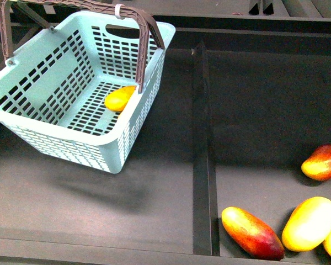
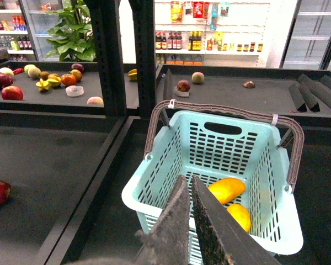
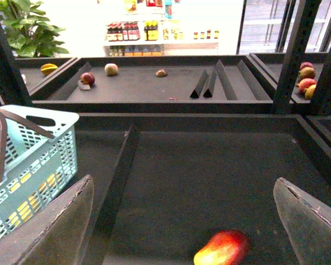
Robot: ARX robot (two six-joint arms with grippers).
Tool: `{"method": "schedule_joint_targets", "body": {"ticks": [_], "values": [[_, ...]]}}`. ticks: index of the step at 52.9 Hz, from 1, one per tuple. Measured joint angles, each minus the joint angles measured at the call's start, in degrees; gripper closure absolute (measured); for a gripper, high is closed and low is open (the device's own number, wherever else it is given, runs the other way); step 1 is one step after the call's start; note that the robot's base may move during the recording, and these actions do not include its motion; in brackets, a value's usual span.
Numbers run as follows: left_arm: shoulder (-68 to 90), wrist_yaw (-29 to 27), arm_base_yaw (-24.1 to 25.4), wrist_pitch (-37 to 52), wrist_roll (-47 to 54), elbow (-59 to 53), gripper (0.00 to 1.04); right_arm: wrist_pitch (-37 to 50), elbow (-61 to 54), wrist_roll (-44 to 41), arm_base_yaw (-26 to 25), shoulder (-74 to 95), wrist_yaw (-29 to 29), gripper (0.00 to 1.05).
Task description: Pick lemon and mango into basket
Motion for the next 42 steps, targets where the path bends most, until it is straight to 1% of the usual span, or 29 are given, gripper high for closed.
{"method": "schedule_joint_targets", "body": {"ticks": [16,20,35,39,41,42], "values": [[0.0,0.0,0.0,0.0,0.0,0.0,1.01,0.0,0.0,0.0,0.0,0.0,0.0,0.09],[0.0,0.0,0.0,0.0,0.0,0.0,0.81,0.0,0.0,0.0,0.0,0.0,0.0,0.09],[0.0,0.0,0.0,0.0,0.0,0.0,0.32,0.0,0.0,0.0,0.0,0.0,0.0,0.09],[0.0,0.0,0.0,0.0,0.0,0.0,0.11,0.0,0.0,0.0,0.0,0.0,0.0,0.09],[0.0,0.0,0.0,0.0,0.1,0.0,0.05,0.0,0.0,0.0,0.0,0.0,0.0,0.09],[0.0,0.0,0.0,0.0,0.1,0.0,0.07,0.0,0.0,0.0,0.0,0.0,0.0,0.09]]}}
